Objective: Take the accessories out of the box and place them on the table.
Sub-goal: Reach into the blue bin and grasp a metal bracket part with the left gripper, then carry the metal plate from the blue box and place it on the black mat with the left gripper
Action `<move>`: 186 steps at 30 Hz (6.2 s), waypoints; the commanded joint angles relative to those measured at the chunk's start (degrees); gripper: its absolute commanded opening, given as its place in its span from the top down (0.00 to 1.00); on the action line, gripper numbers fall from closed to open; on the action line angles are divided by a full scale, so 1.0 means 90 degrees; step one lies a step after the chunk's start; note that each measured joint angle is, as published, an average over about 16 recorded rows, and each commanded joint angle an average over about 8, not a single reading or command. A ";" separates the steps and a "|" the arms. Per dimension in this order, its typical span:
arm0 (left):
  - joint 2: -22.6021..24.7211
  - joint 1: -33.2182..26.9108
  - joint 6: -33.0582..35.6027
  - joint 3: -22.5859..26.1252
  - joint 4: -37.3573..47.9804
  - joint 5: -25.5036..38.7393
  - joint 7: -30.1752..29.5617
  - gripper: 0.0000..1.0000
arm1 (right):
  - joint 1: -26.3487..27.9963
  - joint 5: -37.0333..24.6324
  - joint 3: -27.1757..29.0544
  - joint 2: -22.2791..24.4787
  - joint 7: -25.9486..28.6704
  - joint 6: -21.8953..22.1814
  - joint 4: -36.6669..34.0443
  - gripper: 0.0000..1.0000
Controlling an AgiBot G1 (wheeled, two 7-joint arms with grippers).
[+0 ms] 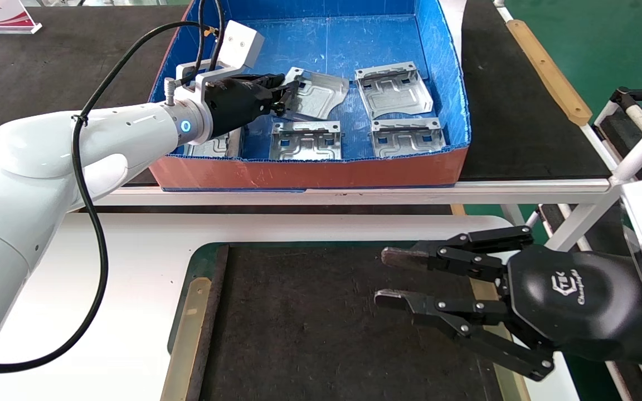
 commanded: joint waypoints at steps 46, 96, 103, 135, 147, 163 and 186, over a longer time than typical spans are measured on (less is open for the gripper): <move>-0.1214 -0.0203 0.2382 -0.0289 -0.1418 -0.1189 0.2188 1.00 | 0.0000 0.0000 -0.0001 0.0000 0.0000 0.0000 0.0000 0.00; -0.2146 0.2310 0.4084 0.0246 -0.4509 -0.1009 0.2826 1.00 | 0.0000 0.0001 -0.0001 0.0000 -0.0001 0.0000 0.0000 0.00; -0.1261 0.2596 0.3224 0.0468 -0.3740 -0.0532 0.3262 1.00 | 0.0000 0.0001 -0.0001 0.0000 -0.0001 0.0000 0.0000 0.00; 0.0103 0.2239 0.0920 0.2794 -0.1997 -0.2725 0.5032 1.00 | 0.0000 0.0001 -0.0002 0.0001 -0.0001 0.0001 0.0000 0.00; 0.0097 0.1996 0.0417 0.3555 -0.2059 -0.3567 0.5287 1.00 | 0.0001 0.0001 -0.0002 0.0001 -0.0001 0.0001 0.0000 0.00; 0.0089 0.1880 0.0155 0.4210 -0.2074 -0.4344 0.5536 0.47 | 0.0000 0.0002 -0.0002 0.0001 -0.0001 0.0001 -0.0001 0.00; 0.0087 0.1868 0.0142 0.4254 -0.2064 -0.4398 0.5540 0.00 | -0.0001 0.0002 -0.0002 0.0001 -0.0001 0.0002 -0.0002 0.00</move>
